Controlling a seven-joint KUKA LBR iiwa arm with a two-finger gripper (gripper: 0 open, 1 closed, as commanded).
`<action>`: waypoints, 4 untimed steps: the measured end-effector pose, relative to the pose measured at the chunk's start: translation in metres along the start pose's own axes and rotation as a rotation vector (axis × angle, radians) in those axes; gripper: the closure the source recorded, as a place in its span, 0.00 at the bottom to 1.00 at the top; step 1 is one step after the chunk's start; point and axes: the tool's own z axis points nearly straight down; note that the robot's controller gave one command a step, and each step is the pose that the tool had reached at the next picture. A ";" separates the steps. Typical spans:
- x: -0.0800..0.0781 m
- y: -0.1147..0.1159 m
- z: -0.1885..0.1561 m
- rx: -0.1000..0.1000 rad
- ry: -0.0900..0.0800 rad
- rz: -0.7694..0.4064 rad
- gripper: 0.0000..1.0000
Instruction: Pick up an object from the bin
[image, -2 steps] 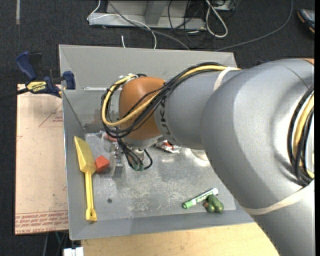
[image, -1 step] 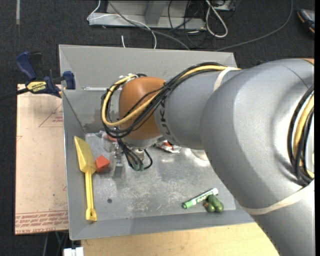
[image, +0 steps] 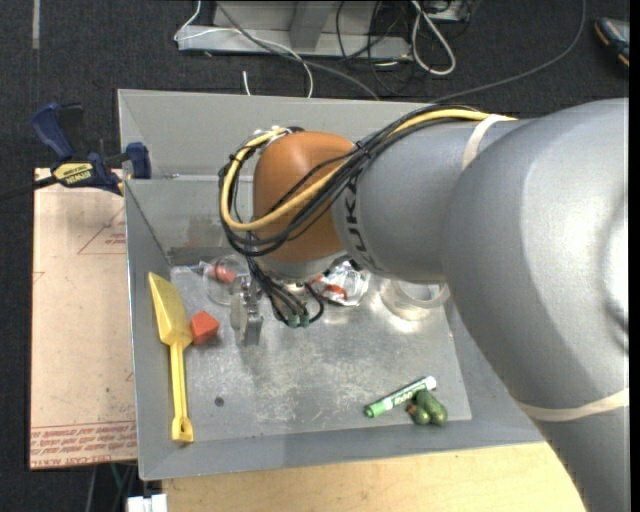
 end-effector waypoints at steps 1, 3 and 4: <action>0.003 -0.041 -0.019 -0.002 -0.003 0.086 1.00; 0.021 -0.106 -0.029 -0.002 -0.008 -0.061 1.00; 0.026 -0.114 -0.062 -0.004 -0.006 0.072 1.00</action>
Offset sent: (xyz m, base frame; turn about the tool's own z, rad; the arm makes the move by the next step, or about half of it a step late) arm -0.0253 -0.0818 0.0825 -0.1480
